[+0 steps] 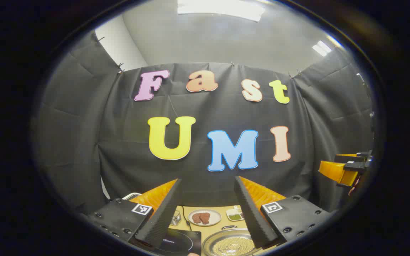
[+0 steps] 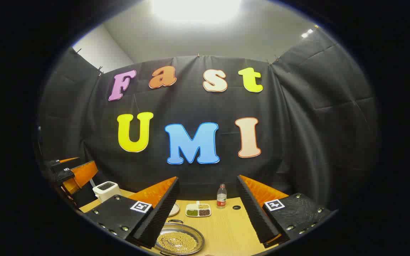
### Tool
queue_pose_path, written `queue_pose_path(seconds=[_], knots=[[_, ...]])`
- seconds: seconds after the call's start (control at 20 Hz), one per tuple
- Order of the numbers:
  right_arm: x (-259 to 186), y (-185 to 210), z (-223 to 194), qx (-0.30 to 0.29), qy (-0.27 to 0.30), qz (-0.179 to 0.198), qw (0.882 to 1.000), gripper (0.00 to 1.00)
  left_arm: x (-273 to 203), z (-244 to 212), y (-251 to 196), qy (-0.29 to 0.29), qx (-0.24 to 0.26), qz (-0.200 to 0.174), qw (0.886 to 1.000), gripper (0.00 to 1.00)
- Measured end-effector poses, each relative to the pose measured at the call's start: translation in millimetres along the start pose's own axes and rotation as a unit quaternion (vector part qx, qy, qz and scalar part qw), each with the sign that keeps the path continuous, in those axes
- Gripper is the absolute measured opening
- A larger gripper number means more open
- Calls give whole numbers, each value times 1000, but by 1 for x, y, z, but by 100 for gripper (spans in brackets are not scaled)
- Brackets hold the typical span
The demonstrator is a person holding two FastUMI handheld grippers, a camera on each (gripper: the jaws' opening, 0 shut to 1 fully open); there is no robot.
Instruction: First push the handle of the pot to place it horizontally, then grasp the pot with both hands and set it on the induction cooktop.
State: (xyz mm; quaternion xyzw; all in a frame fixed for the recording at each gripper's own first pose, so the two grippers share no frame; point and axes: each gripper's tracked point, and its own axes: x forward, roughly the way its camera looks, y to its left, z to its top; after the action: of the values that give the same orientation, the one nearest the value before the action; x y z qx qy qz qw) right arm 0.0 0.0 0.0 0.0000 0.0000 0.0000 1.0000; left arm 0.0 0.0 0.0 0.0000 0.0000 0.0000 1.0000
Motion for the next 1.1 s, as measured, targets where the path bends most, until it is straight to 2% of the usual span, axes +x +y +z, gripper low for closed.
queue_pose_path(seconds=[0.05,0.1,0.15,0.2,0.35,0.45,0.6,0.8,0.95,1.0,1.1], knots=[[1,0,0,-1,1,-1,1000,99,0,0,0,1,1,0,1000,100],[0,0,0,-2,0,1,1000,99,-3,-1,0,1,3,1,1000,96],[0,1,1,-2,0,1,1000,99,-3,-1,1,1,4,2,1000,100],[0,1,0,-2,0,2,1000,99,-4,-1,1,1,5,2,1000,92],[-1,4,2,-4,-2,6,1000,99,-5,2,1,-1,7,4,1000,92],[-2,4,1,-6,-2,7,1000,99,-5,2,1,-2,6,4,1000,93],[-3,3,1,-2,-2,5,1000,99,-5,-2,-1,3,9,0,1000,100],[-2,3,-1,-1,1,4,1000,99,-6,0,0,2,11,-2,1000,92],[0,4,-4,2,3,5,1000,99,-5,-1,5,4,12,1,1000,93],[1,4,-5,2,4,5,1000,99,-6,-4,7,6,12,3,1000,100],[3,7,-8,2,8,7,1000,99,-4,-7,9,10,12,5,1000,100]])
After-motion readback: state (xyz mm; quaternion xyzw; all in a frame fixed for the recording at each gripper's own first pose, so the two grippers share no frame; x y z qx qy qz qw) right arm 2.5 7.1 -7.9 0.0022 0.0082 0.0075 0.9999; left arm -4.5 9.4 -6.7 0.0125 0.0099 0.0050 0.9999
